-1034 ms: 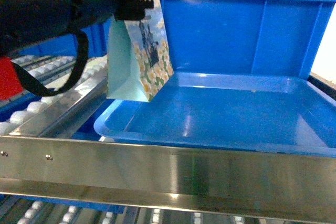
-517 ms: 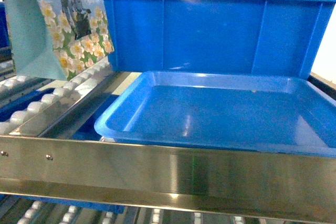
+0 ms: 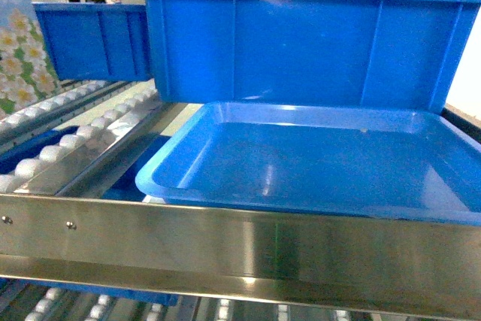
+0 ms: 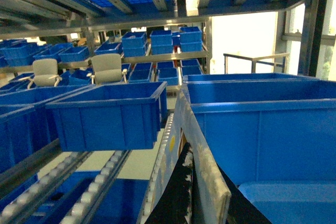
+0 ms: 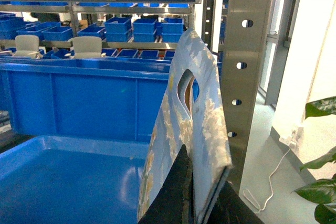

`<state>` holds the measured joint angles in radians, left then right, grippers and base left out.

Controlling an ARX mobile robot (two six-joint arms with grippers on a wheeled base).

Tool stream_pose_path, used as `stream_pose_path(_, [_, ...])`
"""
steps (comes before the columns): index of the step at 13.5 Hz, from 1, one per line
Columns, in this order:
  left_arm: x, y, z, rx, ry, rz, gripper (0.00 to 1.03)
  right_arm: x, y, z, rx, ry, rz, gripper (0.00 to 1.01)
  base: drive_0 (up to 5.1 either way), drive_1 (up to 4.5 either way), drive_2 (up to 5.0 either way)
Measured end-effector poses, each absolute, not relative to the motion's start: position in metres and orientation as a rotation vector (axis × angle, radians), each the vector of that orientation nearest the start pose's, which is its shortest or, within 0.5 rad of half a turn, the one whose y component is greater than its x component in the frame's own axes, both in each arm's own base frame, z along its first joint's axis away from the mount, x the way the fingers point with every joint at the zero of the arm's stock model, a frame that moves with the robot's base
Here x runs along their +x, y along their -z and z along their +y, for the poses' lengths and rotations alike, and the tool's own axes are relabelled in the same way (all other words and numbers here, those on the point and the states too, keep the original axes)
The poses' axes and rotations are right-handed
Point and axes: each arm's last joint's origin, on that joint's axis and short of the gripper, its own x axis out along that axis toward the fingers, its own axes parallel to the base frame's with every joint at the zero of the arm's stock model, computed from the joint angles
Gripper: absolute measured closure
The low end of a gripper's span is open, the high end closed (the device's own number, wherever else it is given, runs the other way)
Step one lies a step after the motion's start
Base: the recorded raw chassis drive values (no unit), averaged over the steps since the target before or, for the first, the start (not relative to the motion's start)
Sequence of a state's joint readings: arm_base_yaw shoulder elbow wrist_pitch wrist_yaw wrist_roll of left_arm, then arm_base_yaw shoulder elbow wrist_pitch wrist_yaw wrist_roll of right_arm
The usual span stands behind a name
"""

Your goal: Move flower gift bag to table near conveyor

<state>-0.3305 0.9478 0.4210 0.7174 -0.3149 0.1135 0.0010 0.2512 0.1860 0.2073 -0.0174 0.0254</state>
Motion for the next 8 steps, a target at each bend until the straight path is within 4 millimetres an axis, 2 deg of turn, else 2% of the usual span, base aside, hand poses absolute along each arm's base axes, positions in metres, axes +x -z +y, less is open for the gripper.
stream_pose_path(3, [0.181, -0.2608, -0.0437, 0.052, -0.041, -0.198, 1.01, 0.1084, -0.2267, 0.0006, 0.024, -0.02, -0.142, 0.99, 0.0, 0.0, 0.0])
stream_pose_path(8, [0.1813, -0.2605, -0.0439, 0.054, -0.037, -0.196, 1.01, 0.1084, -0.2267, 0.0005, 0.024, -0.016, -0.143, 0.99, 0.0, 0.0, 0.0])
